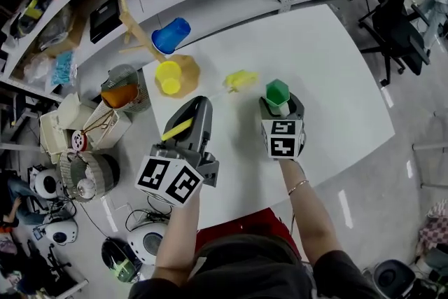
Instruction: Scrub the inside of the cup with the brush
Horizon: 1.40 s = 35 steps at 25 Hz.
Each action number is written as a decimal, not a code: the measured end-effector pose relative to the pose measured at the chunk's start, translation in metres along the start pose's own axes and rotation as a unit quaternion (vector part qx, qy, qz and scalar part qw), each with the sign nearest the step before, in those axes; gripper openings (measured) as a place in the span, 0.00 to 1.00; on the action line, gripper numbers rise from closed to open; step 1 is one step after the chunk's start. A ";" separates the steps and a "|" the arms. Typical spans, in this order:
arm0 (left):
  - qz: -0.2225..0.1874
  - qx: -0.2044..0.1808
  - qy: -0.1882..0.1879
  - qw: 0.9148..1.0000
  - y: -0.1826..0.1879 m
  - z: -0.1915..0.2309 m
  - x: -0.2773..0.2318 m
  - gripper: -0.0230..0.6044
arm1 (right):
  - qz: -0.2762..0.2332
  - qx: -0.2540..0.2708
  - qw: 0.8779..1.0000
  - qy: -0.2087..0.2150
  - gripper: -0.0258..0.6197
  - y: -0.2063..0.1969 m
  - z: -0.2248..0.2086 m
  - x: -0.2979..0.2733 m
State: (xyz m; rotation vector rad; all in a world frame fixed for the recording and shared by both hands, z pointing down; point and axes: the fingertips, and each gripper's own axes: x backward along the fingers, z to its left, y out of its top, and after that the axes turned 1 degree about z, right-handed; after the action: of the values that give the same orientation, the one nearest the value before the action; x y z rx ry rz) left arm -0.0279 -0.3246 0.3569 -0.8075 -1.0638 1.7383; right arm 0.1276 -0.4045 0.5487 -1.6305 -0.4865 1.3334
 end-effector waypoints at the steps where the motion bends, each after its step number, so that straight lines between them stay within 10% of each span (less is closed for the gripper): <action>1: -0.005 0.001 0.002 1.000 0.004 0.001 0.006 0.10 | -0.005 0.003 1.000 0.004 0.52 0.003 0.006 0.002; 35: -0.145 0.073 0.107 0.981 0.085 0.086 0.306 0.10 | -0.085 0.279 0.941 0.171 0.52 0.043 0.312 0.075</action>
State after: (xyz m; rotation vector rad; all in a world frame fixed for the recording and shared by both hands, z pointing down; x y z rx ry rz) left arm -0.2449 -0.0850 0.2950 -0.6917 -0.8511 1.4307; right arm -0.1425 -0.2391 0.4826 -1.2681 -0.0244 0.9184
